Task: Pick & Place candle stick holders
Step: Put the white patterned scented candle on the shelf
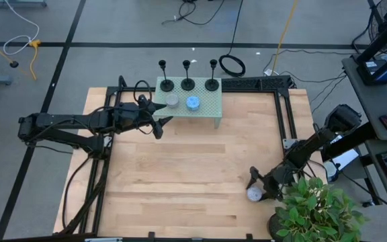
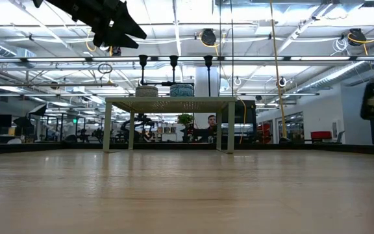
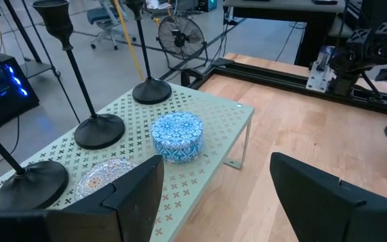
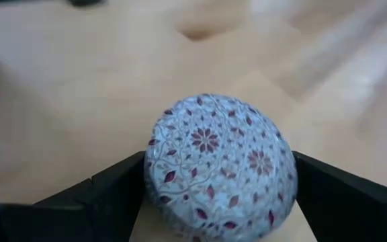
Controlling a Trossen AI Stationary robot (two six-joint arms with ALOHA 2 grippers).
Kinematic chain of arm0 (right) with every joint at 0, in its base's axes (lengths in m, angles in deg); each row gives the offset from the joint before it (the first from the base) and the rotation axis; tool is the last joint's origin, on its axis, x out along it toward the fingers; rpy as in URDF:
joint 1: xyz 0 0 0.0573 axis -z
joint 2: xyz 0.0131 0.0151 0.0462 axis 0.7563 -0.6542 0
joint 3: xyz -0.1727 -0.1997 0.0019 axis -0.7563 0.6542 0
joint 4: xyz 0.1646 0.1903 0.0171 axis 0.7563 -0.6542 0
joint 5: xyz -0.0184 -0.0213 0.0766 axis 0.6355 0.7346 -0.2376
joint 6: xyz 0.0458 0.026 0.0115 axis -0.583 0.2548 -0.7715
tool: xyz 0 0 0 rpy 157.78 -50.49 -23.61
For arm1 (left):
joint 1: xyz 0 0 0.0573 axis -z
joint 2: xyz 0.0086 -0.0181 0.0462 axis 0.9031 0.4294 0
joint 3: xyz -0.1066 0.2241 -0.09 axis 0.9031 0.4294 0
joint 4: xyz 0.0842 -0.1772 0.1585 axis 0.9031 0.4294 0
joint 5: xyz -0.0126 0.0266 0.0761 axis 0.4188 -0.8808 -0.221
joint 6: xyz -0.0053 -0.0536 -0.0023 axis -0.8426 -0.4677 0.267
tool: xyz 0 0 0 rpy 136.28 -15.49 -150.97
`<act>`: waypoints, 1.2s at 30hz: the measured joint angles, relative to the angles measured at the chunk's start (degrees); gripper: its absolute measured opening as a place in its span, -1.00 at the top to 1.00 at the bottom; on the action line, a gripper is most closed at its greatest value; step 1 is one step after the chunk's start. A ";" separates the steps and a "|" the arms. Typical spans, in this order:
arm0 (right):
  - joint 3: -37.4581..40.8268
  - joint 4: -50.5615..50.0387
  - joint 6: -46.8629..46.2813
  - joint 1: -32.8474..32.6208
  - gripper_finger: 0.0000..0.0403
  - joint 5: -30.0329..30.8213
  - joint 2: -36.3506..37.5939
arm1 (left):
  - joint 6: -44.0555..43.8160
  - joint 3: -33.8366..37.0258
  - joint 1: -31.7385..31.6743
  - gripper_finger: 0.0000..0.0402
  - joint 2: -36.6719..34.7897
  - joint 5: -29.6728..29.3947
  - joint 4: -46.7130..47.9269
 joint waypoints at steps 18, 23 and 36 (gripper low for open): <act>-0.28 4.89 4.47 18.32 -0.68 10.93 -0.62 | 1.86 0.00 0.00 -0.36 0.00 0.00 0.00; -1.98 5.78 0.40 26.78 -0.68 10.97 -0.63 | 1.92 0.00 0.00 -0.36 0.00 0.00 0.00; -3.06 22.91 -13.19 31.85 -0.68 10.69 -0.51 | 2.90 0.00 0.00 -0.36 0.00 0.00 0.02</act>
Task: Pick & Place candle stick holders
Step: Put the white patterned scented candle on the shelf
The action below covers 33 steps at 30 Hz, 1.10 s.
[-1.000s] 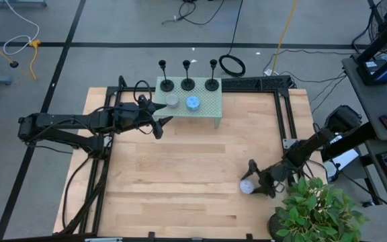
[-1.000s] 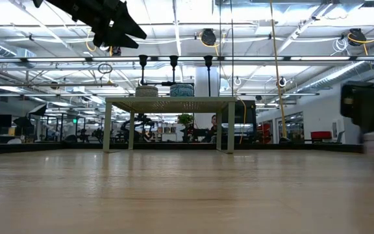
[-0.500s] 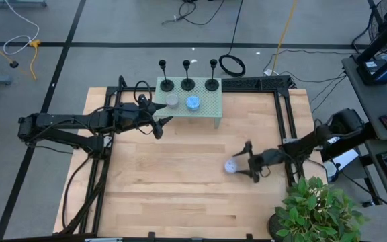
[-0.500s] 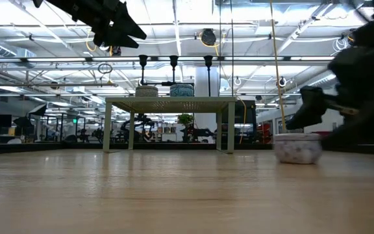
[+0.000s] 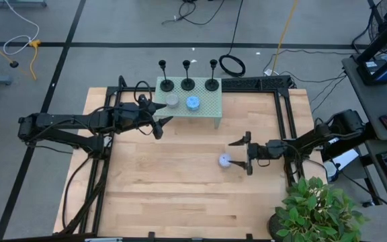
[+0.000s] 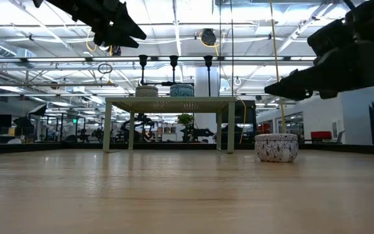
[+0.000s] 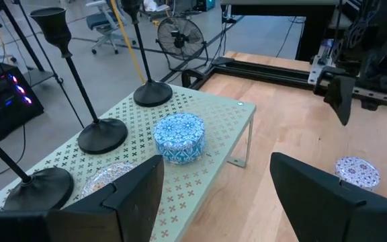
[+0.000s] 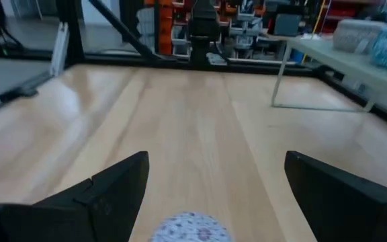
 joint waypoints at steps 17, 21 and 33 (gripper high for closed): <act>-0.07 -0.70 -5.69 0.26 -0.68 12.63 -0.04 | 0.38 0.00 0.00 -0.36 0.00 0.00 0.00; -0.09 -2.07 -11.93 0.75 -0.68 6.05 -0.57 | 0.39 0.00 0.00 -0.36 0.00 0.00 -0.04; -7.42 -2.33 -19.08 0.58 -0.68 4.00 -15.81 | 4.66 0.02 0.00 -0.36 0.00 0.02 -4.87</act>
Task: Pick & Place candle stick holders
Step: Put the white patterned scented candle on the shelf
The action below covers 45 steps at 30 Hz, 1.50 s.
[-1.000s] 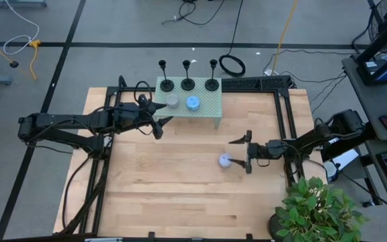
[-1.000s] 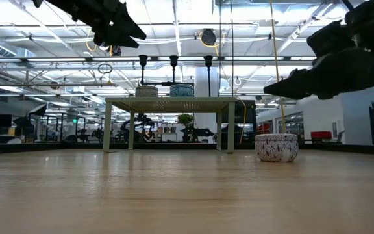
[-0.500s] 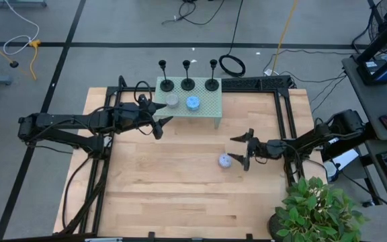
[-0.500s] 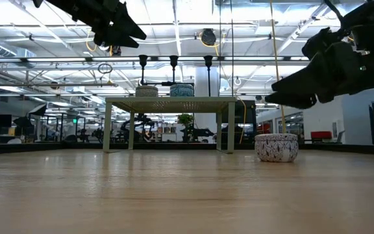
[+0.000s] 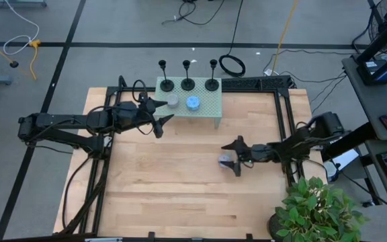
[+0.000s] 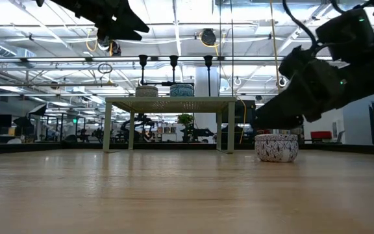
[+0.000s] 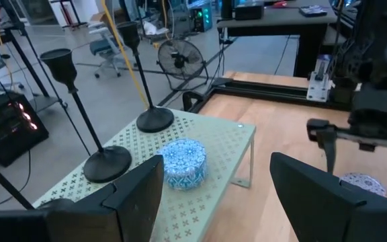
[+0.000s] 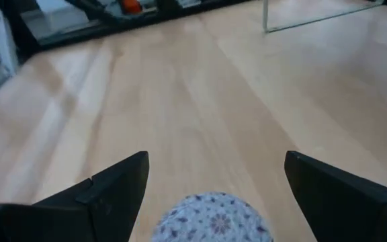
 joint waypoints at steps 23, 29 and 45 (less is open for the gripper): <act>-1.83 -11.94 -1.14 0.05 -0.68 -1.13 -4.07 | -0.10 0.00 0.00 -0.36 0.02 0.22 1.75; -1.85 -11.60 -1.05 0.05 -0.68 -1.07 -4.07 | -0.09 0.00 0.00 -0.36 0.02 0.22 1.73; -1.85 -12.99 -1.01 0.05 -0.43 -1.00 -4.01 | -0.08 0.00 0.00 -0.36 0.02 0.22 1.69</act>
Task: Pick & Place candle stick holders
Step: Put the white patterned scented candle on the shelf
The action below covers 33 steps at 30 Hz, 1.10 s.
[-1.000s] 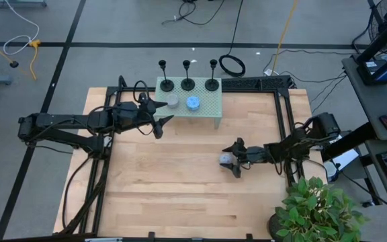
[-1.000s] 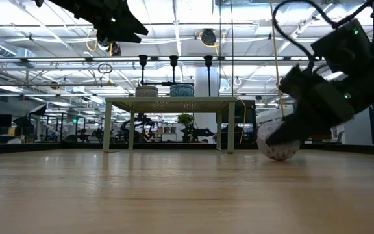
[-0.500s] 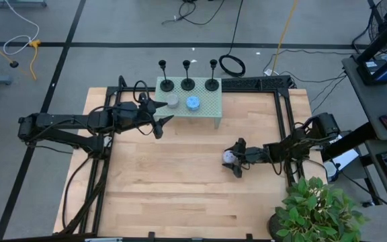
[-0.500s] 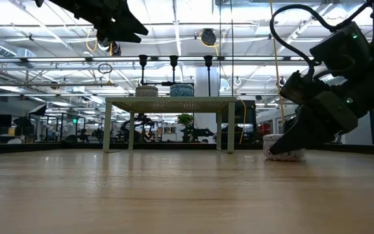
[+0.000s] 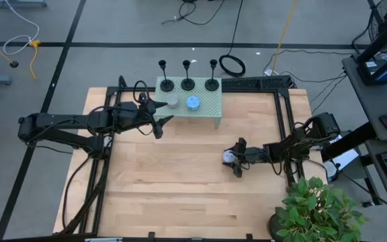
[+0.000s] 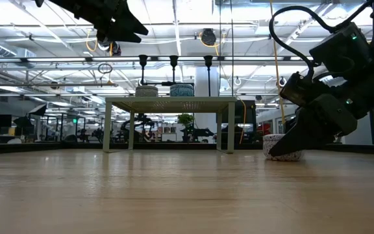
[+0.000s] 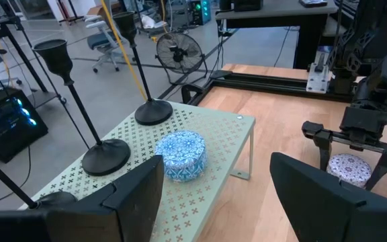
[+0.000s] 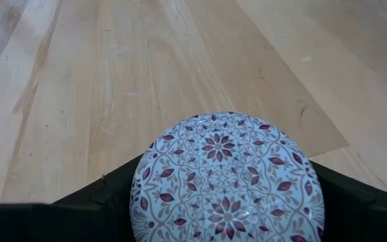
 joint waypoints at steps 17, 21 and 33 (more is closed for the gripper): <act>-7.86 27.88 18.37 10.10 -0.43 -3.04 2.78 | 0.31 0.00 0.00 -0.36 0.00 -0.02 -2.06; -18.54 6.86 21.97 17.93 -0.43 -5.66 6.62 | 0.31 0.00 0.00 -0.36 0.00 -0.02 -2.19; -36.11 -28.36 22.64 30.32 -0.44 -6.40 5.86 | 0.37 0.00 0.04 -0.36 -0.01 0.00 -1.90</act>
